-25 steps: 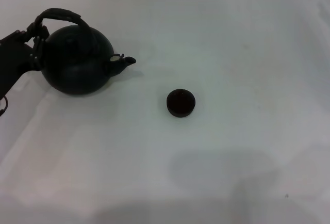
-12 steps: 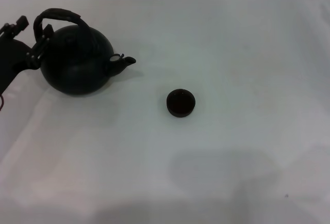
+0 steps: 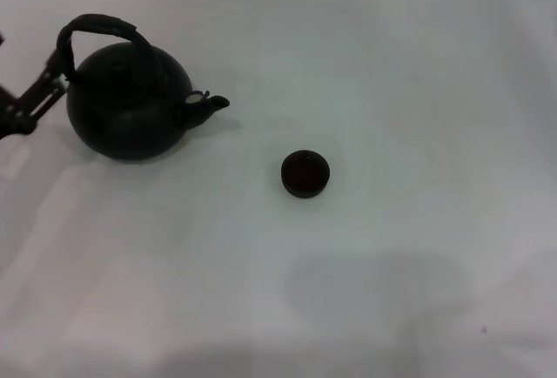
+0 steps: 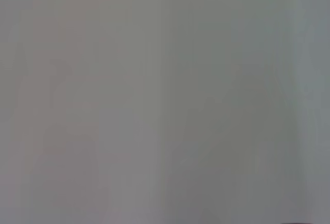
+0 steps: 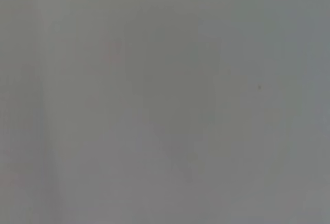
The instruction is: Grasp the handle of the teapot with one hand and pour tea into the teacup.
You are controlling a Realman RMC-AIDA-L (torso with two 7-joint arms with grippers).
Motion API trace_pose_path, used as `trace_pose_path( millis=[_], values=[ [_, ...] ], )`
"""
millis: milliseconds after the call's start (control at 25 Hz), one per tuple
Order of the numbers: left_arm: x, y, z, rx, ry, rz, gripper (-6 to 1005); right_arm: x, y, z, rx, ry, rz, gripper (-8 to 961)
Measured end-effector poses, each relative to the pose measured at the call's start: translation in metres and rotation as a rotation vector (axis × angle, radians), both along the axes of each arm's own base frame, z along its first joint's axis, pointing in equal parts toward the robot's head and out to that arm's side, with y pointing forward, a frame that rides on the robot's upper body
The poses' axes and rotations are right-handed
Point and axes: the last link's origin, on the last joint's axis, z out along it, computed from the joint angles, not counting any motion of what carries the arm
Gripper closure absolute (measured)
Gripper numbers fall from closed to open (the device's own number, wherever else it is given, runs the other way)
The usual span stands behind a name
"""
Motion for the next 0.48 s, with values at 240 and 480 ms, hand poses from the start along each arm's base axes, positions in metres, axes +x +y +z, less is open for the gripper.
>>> trace_pose_path(
  millis=[240,480],
  values=[
    [-0.021,-0.036,0.023,0.151,-0.053,0.072,121,0.008,-0.013,0.011,0.028,-0.019,-0.011,124],
    [-0.045,-0.064,0.05,0.367,-0.125,0.215,127,0.015,-0.023,0.009,0.029,-0.012,-0.018,124]
  ],
)
